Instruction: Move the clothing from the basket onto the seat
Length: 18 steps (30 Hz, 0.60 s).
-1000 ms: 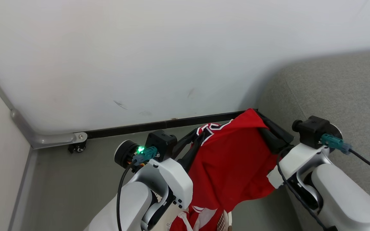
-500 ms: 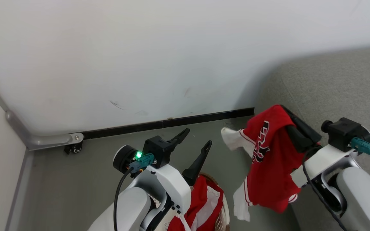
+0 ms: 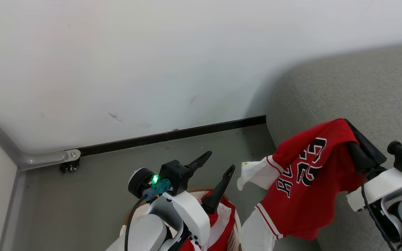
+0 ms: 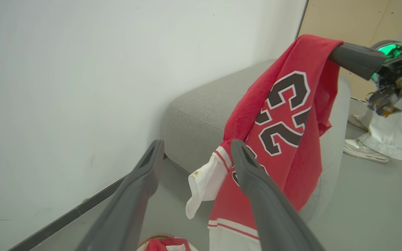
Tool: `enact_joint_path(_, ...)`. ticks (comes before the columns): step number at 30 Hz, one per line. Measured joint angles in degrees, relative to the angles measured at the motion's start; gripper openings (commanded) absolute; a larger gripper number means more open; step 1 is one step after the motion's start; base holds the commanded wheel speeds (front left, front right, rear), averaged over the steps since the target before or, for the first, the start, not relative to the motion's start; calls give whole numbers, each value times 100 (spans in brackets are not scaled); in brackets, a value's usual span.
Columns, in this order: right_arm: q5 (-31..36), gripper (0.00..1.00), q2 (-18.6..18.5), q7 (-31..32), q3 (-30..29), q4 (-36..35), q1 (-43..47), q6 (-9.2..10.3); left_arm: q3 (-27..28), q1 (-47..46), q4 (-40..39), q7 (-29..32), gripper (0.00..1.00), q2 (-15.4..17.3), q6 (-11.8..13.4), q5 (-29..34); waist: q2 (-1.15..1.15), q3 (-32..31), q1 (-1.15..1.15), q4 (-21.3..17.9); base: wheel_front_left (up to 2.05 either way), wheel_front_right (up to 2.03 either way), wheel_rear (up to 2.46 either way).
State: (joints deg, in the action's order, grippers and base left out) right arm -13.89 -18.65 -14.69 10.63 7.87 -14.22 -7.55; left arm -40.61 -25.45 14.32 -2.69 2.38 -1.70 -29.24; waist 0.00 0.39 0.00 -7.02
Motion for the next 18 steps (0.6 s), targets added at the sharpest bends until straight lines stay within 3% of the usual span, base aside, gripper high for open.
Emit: enact_joint_path(18, 245, 0, -4, 116, -531, -630, 665, 0, -59, 108, 60, -296, 100, 24, -47, 11, 0, -3, 0, -571, 0, 0, 0)
